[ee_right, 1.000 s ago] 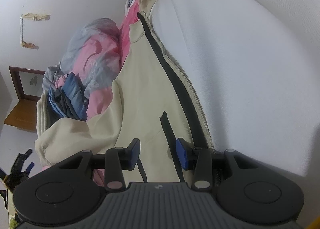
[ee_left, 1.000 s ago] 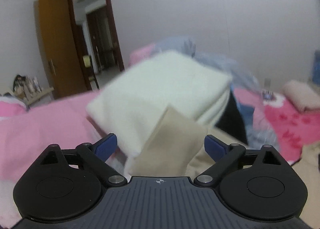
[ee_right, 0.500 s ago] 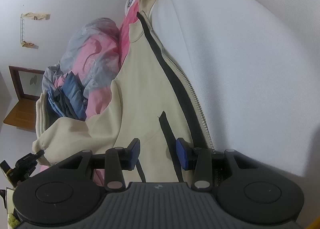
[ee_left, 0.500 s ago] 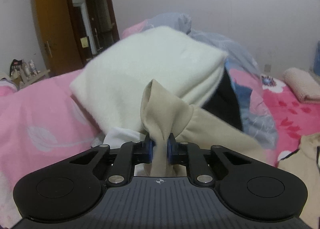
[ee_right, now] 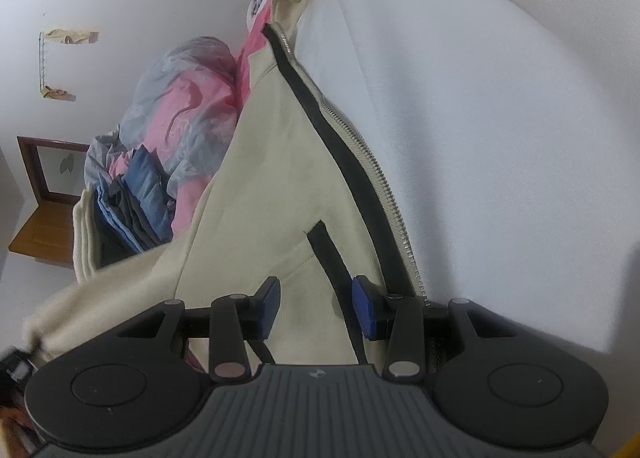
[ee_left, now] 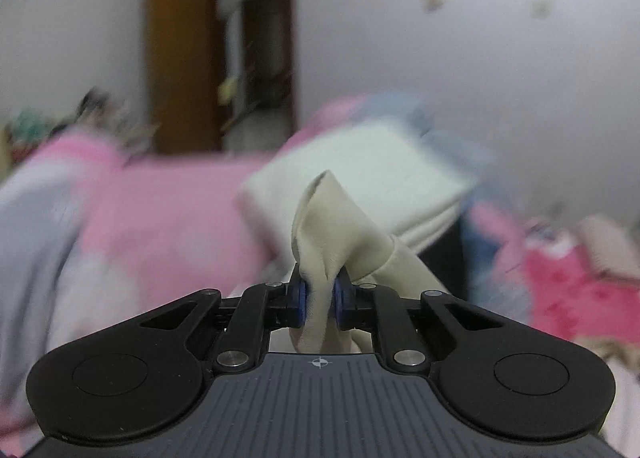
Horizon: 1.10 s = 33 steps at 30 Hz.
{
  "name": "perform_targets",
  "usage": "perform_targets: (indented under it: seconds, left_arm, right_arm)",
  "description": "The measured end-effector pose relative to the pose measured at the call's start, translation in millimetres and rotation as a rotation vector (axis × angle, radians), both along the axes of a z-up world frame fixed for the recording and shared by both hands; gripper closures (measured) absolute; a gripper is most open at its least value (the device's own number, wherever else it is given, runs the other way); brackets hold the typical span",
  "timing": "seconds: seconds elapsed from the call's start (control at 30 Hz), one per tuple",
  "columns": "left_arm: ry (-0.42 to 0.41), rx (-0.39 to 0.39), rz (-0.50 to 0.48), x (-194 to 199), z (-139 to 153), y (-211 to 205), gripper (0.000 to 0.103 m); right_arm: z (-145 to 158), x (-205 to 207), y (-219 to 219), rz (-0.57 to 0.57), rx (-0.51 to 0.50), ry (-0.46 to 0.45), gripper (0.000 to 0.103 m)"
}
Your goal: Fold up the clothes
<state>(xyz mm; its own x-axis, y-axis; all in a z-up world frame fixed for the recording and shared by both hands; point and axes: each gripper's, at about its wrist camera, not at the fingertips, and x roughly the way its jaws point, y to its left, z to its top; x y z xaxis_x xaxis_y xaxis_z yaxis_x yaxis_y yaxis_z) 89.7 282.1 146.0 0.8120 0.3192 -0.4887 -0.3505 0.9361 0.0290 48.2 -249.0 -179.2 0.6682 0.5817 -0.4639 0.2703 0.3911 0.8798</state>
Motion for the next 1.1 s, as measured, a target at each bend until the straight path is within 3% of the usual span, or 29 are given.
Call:
perform_targets:
  seconds: [0.13, 0.2, 0.3, 0.37, 0.43, 0.5, 0.6, 0.7, 0.8, 0.83, 0.93, 1.0, 1.1]
  left_arm:
    - [0.177, -0.05, 0.113, 13.1, -56.4, 44.7, 0.085]
    - [0.155, -0.132, 0.152, 9.0, -63.2, 59.3, 0.072]
    - [0.072, -0.195, 0.147, -4.1, -55.4, 69.2, 0.067]
    - [0.032, -0.172, 0.136, -8.6, -42.5, 67.0, 0.066]
    - [-0.053, -0.074, 0.166, -20.0, -26.8, 63.3, 0.063]
    - [-0.124, 0.025, 0.175, -24.5, -13.7, 61.2, 0.05]
    - [-0.168, 0.136, 0.157, -22.6, -1.0, 49.1, 0.049]
    - [-0.169, 0.168, -0.002, -7.3, 2.3, 11.8, 0.049]
    - [-0.145, 0.217, -0.261, 14.6, -7.8, -49.8, 0.049]
    - [-0.128, 0.266, -0.357, 25.1, -16.8, -77.2, 0.049]
    - [0.023, 0.401, -0.62, 64.7, -57.7, -151.5, 0.048]
    - [0.159, 0.439, -0.746, 94.8, -91.5, -185.7, 0.048]
    - [0.344, 0.472, -0.823, 136.6, -141.1, -215.6, 0.048]
  right_arm:
    - [-0.1, -0.3, -0.9, 0.001, 0.003, 0.002, 0.061]
    - [0.0, -1.0, -1.7, 0.0, 0.005, 0.002, 0.061]
    - [-0.5, -0.6, -1.2, 0.0, 0.003, 0.002, 0.061]
    - [-0.6, 0.0, -0.8, 0.001, 0.0, 0.002, 0.061]
    - [-0.6, 0.1, -0.5, 0.0, -0.001, 0.002, 0.061]
    - [-0.4, 0.0, -0.3, 0.0, -0.003, 0.001, 0.061]
    - [0.2, -0.4, 0.0, 0.0, -0.007, 0.0, 0.061]
    - [0.7, -0.9, 0.2, -0.001, -0.012, 0.0, 0.061]
    - [1.3, -1.4, 0.5, -0.001, -0.021, -0.001, 0.061]
    - [1.6, -1.2, 0.7, 0.001, -0.024, -0.002, 0.061]
    - [1.5, -0.7, 0.9, 0.0, -0.027, -0.003, 0.061]
    - [1.3, -0.4, 1.1, 0.002, -0.028, -0.005, 0.061]
    - [0.5, 0.7, 1.0, 0.006, -0.027, -0.009, 0.061]
